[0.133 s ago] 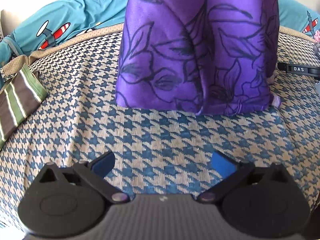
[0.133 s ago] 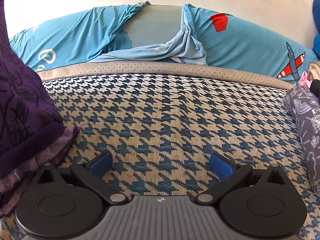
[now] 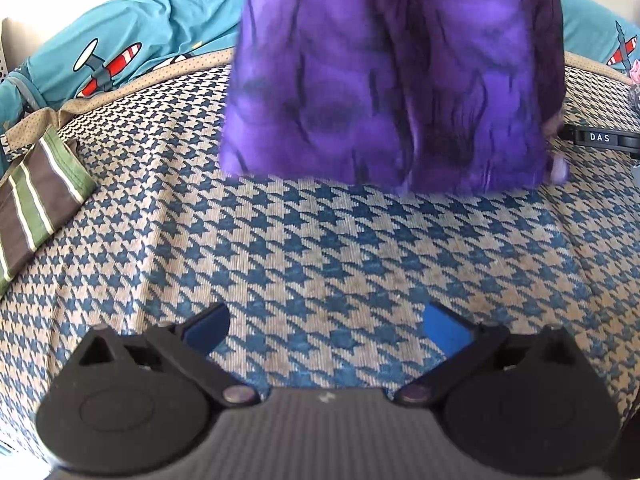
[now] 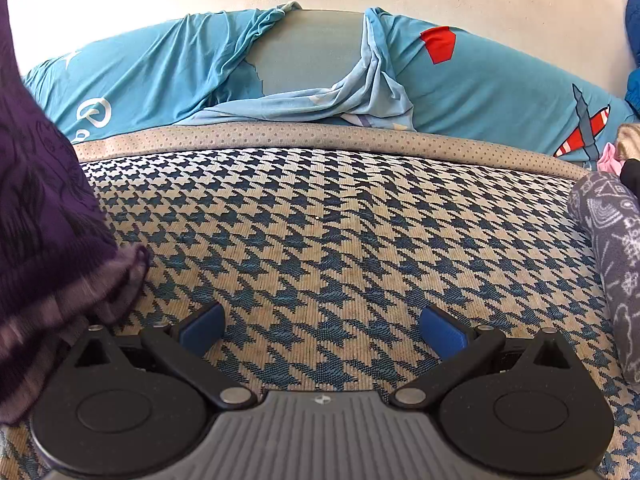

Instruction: Fold clothes

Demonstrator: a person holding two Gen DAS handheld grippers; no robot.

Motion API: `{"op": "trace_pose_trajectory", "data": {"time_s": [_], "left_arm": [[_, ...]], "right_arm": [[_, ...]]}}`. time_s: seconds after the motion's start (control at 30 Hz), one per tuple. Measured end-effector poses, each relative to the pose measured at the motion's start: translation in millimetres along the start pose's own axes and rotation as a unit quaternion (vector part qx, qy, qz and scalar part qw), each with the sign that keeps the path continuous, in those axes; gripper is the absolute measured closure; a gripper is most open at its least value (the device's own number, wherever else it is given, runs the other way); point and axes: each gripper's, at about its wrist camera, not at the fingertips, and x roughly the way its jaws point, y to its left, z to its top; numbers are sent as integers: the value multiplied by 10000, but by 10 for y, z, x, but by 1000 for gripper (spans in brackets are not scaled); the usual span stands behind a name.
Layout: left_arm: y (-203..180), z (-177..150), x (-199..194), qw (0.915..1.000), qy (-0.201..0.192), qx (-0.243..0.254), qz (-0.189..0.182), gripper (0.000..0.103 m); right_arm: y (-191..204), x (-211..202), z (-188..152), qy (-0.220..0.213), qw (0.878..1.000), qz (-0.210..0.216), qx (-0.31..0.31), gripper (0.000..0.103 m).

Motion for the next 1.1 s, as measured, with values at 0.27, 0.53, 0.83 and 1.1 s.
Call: {"op": "trace_pose_trajectory", "data": {"time_s": [0.27,0.53,0.83,1.1], "left_arm": [[-29,48,39,10000,75,12,40,0],[-125,53,8,9999,95,8,97,0],[-177,29,-12,9999,140,88,39,0],[-124,38,0,9997,179,1,-146,0]], "right_arm": [[0,2,-2,0,10000,-1,-2,0],[-1,2,-2,0,10000,-2,-2,0],[1,4,-1,0,10000,-2,-1,0],[1,6,0,0,10000,-1,-1,0]]}}
